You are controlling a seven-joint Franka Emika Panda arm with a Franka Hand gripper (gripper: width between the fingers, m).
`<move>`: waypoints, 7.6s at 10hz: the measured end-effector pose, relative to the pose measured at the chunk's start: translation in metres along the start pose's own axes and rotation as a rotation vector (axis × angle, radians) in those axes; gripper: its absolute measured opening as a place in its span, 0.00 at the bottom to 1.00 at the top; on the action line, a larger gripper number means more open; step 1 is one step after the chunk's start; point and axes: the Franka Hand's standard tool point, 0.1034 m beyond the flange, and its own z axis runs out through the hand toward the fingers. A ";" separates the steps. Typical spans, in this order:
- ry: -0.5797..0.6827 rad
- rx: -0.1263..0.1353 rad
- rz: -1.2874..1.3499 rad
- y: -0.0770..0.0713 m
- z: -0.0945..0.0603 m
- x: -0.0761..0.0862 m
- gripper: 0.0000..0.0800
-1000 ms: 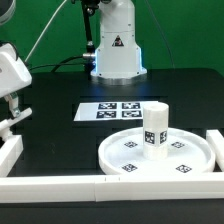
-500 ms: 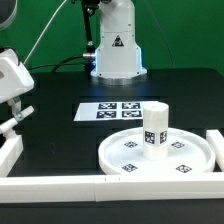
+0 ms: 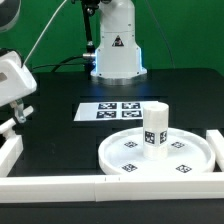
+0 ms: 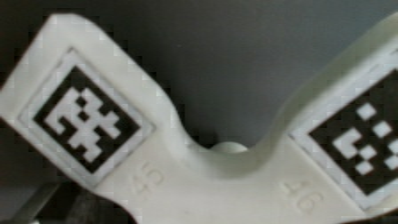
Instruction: Assemble round table
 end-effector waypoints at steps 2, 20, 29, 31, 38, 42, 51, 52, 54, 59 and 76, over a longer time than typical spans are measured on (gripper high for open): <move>0.000 0.000 0.000 0.000 0.000 0.000 0.81; -0.080 -0.165 0.105 -0.141 -0.011 0.030 0.56; -0.154 -0.363 0.112 -0.231 -0.012 0.023 0.56; -0.135 -0.368 0.050 -0.263 -0.026 0.035 0.56; -0.149 -0.440 -0.081 -0.296 -0.008 0.031 0.56; -0.165 -0.463 -0.129 -0.304 0.005 0.028 0.56; -0.136 -0.487 -0.189 -0.320 0.032 0.025 0.56; -0.133 -0.487 -0.190 -0.319 0.034 0.025 0.56; -0.125 -0.486 -0.195 -0.314 0.043 0.022 0.56; -0.112 -0.482 -0.198 -0.314 0.043 0.024 0.56; 0.088 -0.393 0.878 -0.314 0.046 0.020 0.78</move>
Offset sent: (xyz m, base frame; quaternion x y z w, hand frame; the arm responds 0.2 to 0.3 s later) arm 0.0000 0.0000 0.0000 0.0000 0.0000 0.0000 1.0000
